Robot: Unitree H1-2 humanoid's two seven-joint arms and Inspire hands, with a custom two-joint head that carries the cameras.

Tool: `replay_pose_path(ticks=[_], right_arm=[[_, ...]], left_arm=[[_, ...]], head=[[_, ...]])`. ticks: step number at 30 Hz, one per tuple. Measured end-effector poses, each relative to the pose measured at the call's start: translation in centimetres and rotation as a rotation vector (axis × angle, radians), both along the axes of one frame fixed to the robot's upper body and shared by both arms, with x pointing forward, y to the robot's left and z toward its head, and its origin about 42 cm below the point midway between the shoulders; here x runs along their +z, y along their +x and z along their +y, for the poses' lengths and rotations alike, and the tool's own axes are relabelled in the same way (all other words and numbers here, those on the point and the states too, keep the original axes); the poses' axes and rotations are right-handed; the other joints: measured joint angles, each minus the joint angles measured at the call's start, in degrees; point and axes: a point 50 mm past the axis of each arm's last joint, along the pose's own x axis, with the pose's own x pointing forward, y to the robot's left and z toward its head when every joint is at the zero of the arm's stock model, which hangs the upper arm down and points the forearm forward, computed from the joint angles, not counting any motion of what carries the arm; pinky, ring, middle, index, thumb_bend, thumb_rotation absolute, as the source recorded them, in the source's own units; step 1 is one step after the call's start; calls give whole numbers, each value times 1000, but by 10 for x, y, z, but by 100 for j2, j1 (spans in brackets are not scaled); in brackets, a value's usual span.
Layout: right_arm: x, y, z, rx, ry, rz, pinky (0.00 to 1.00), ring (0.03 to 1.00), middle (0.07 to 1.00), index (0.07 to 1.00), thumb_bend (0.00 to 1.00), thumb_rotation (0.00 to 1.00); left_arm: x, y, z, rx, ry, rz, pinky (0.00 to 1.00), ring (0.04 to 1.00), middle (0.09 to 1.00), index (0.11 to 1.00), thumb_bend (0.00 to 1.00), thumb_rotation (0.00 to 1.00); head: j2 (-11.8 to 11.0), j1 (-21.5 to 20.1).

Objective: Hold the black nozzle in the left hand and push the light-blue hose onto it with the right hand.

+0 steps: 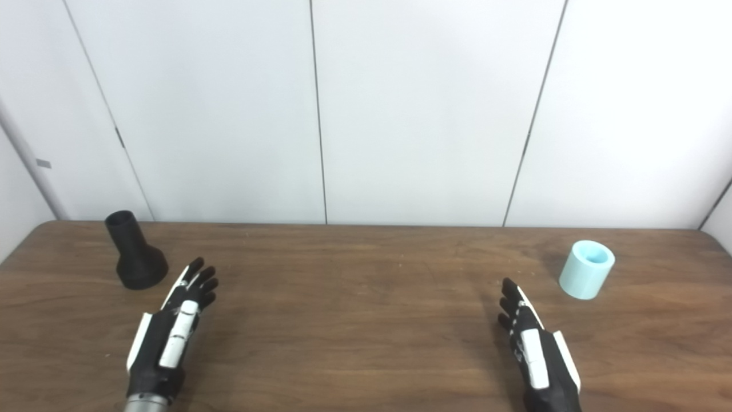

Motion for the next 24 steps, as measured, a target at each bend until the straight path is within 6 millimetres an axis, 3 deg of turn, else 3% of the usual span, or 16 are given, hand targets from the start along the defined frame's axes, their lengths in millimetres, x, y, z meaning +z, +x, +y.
replay_pose_path(ticks=[1, 3, 8, 15, 24], right_arm=[[2, 0, 1, -4, 0, -6, 949, 983, 975, 958, 521, 1000], [4, 1, 3, -10, -3, -12, 939, 980, 972, 956, 524, 1000], [8, 3, 4, -27, -11, -17, 933, 977, 971, 955, 526, 1000], [14, 4, 4, -27, -9, -10, 939, 976, 969, 948, 540, 1000], [20, 3, 5, -24, -3, -11, 943, 970, 963, 939, 548, 1000]], left_arm=[[0, 0, 1, 0, 0, 5, 924, 916, 914, 898, 510, 803], [-1, 0, 2, -2, -4, 18, 939, 927, 923, 906, 501, 803], [-2, 1, 3, -12, -4, 63, 960, 940, 937, 920, 465, 806], [-1, -3, 3, -19, 2, 101, 960, 935, 940, 919, 447, 805], [4, -3, 4, -24, 24, 105, 956, 934, 939, 914, 437, 799]], head=[[26, -9], [429, -70], [536, -97], [861, -123], [932, 35]])
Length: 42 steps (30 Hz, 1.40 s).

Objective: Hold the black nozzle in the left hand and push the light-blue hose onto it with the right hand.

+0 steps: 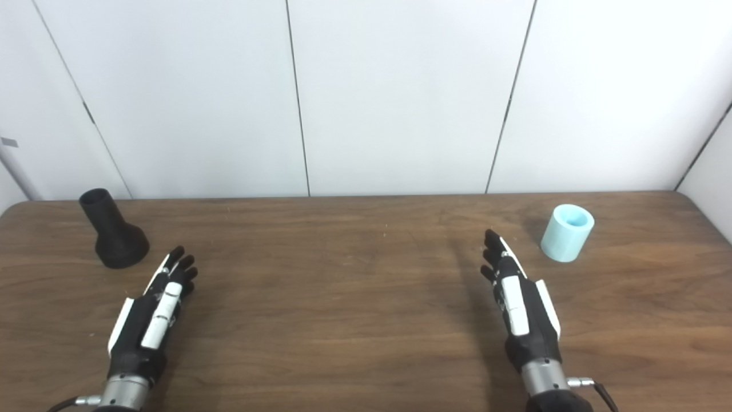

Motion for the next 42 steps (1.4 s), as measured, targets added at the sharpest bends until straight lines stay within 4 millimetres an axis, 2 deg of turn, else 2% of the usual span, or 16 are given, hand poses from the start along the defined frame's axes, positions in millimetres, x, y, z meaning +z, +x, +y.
replay_pose_path(ticks=[15, 21, 23, 24, 30, 34, 42], right_arm=[[1, 0, -8, 11, -5, 2, 969, 971, 965, 939, 550, 1000], [2, 0, -16, 16, 2, -2, 976, 973, 968, 943, 543, 1000], [3, -1, -21, 19, -4, -2, 975, 970, 966, 945, 540, 1000], [3, -1, -24, 19, -6, -1, 966, 967, 966, 944, 545, 1000], [-2, -3, -39, 19, 6, 22, 923, 966, 960, 935, 597, 1000], [-13, -5, -49, 18, 23, 62, 924, 967, 959, 934, 605, 1000], [-13, -7, -59, 22, 20, 68, 923, 966, 969, 957, 626, 1000]], left_arm=[[1, 0, -6, -13, -1, 12, 943, 940, 945, 919, 485, 754], [0, 0, -15, -15, 7, 13, 937, 932, 941, 916, 484, 747], [1, -2, -21, -17, 8, 9, 925, 927, 934, 915, 485, 745], [2, -2, -24, -18, 8, 5, 920, 926, 933, 915, 486, 745], [2, -7, -40, -19, 7, 4, 912, 925, 932, 920, 481, 734], [5, -8, -46, -11, 6, -10, 922, 933, 939, 926, 483, 733], [5, -8, -53, -12, 2, -10, 925, 942, 947, 928, 471, 702]], head=[[-44, 247], [-175, 904], [-193, 959], [-219, 1228], [-386, 1740], [-422, 1898], [-457, 2136]])
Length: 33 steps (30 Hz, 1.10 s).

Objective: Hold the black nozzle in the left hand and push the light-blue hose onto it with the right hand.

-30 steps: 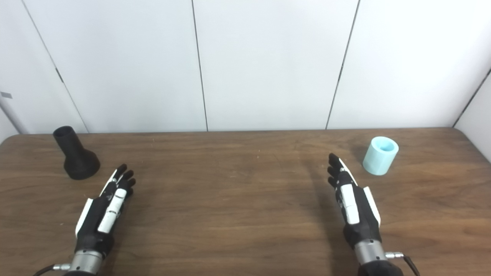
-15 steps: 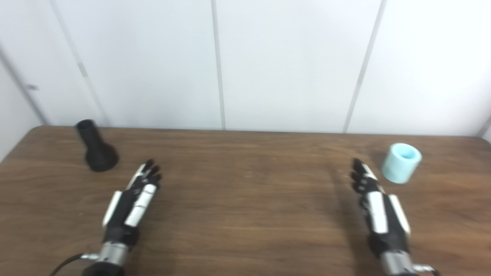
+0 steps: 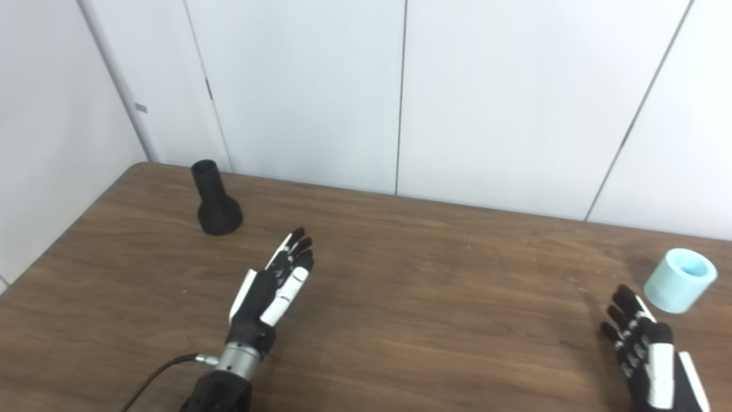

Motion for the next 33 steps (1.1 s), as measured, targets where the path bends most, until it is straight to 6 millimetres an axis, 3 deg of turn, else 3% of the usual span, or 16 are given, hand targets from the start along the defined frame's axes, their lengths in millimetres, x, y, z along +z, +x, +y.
replay_pose_path(ticks=[6, 8, 9, 12, 16, 21, 24, 30, 33], right_arm=[[1, 0, -2, 18, 5, 2, 925, 974, 980, 972, 669, 1000], [2, 0, -3, 24, 3, 3, 935, 977, 984, 977, 698, 1000], [3, 0, -5, 26, 3, 2, 937, 978, 985, 978, 706, 1000], [6, -1, -11, 32, 22, 5, 958, 982, 990, 977, 638, 1000], [6, -2, -15, 44, 57, 6, 980, 987, 995, 982, 613, 1000], [3, -1, -15, 59, 66, 16, 999, 999, 1000, 996, 625, 1000], [1, 0, -18, 59, 63, 25, 1000, 1000, 1000, 1000, 642, 1000], [0, 1, -19, 63, 60, 22, 1000, 1000, 1000, 1000, 649, 1000], [-2, 1, -20, 67, 59, 14, 1000, 1000, 1000, 1000, 644, 1000]], left_arm=[[10, -2, -3, 5, 21, -11, 909, 926, 937, 927, 581, 549], [15, -3, -5, 14, 35, -23, 890, 895, 914, 925, 698, 377], [17, -3, -6, 17, 38, -28, 888, 889, 910, 925, 722, 344], [23, -5, -10, 32, 66, -32, 885, 885, 894, 919, 788, 268], [38, -13, -2, 102, 135, -39, 848, 868, 879, 901, 842, 259], [47, -17, 23, 208, 237, -27, 830, 852, 859, 886, 877, 246], [48, -18, 37, 273, 273, -19, 816, 836, 839, 880, 880, 237], [54, -17, 62, 359, 357, -7, 881, 851, 833, 875, 876, 230], [59, -15, 71, 402, 417, -2, 864, 857, 842, 872, 894, 277]], head=[[-26, 176], [-35, 220], [-52, 255], [-114, 465], [-149, 659], [-228, 967], [-246, 993], [-334, 1002], [-334, 1002]])
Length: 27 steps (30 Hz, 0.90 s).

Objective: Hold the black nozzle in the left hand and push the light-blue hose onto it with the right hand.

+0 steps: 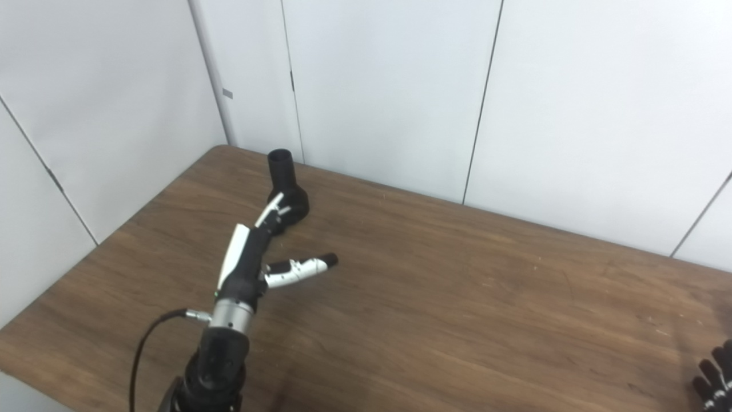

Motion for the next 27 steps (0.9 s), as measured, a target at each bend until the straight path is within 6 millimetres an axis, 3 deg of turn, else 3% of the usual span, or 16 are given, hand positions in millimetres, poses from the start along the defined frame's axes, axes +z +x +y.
replay_pose_path(ticks=[5, 9, 14, 19, 27], right_arm=[[-1, 1, 0, 6, 3, -2, 994, 1000, 1000, 1000, 641, 1000], [-1, 1, 0, 7, 2, -1, 961, 1000, 1000, 1000, 640, 1000], [-1, 1, 0, 5, -4, -1, 941, 1000, 1000, 1000, 641, 1000], [-1, 2, 0, 6, -11, 2, 910, 994, 1000, 1000, 646, 1000], [-1, 2, 3, 11, -26, 3, 907, 993, 1000, 1000, 638, 1000]], left_arm=[[5, 0, 14, 78, 168, 56, 990, 916, 874, 865, 922, 358], [9, 6, 38, 160, 325, 114, 1000, 924, 899, 871, 949, 421], [10, 18, 58, 208, 363, 172, 1000, 949, 922, 888, 948, 451], [-1, 44, 76, 223, 461, 278, 1000, 989, 939, 898, 938, 482], [3, 76, 95, 233, 521, 332, 1000, 1000, 995, 944, 957, 503]], head=[[-26, 35], [-18, 35], [-18, 18], [-9, 18], [-26, -26]])
